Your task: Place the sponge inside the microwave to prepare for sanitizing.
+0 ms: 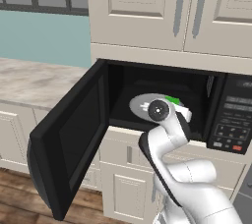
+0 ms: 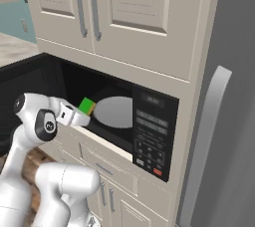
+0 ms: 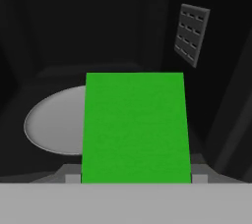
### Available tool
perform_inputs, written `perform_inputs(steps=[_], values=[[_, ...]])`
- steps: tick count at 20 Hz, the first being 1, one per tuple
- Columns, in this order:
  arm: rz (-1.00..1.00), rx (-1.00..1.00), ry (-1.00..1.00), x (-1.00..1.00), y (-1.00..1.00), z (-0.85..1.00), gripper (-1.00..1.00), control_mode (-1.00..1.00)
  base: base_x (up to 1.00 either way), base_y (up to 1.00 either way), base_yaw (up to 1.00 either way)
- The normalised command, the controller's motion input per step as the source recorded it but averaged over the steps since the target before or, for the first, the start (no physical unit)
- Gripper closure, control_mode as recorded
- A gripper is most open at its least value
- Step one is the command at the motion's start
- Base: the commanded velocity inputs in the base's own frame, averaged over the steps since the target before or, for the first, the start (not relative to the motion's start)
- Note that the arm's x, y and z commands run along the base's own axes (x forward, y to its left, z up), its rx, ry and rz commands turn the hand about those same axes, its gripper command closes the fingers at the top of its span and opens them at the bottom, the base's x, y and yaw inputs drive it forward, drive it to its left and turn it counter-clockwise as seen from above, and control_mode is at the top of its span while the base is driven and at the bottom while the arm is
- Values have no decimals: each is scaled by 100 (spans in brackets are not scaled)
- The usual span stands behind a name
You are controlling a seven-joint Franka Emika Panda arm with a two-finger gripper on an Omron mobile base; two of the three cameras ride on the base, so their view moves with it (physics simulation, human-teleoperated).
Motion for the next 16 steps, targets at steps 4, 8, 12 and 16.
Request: perform_inputs(steps=[4,8,12,16], values=[[0,0,0,17,-21,-1,100,-100,0,0,0],[0,0,1,29,-17,-3,100,-100,0,0,0],[0,0,2,39,-18,-20,100,-100,0,0,0],[0,0,9,44,-11,-34,100,-100,0,0,0]])
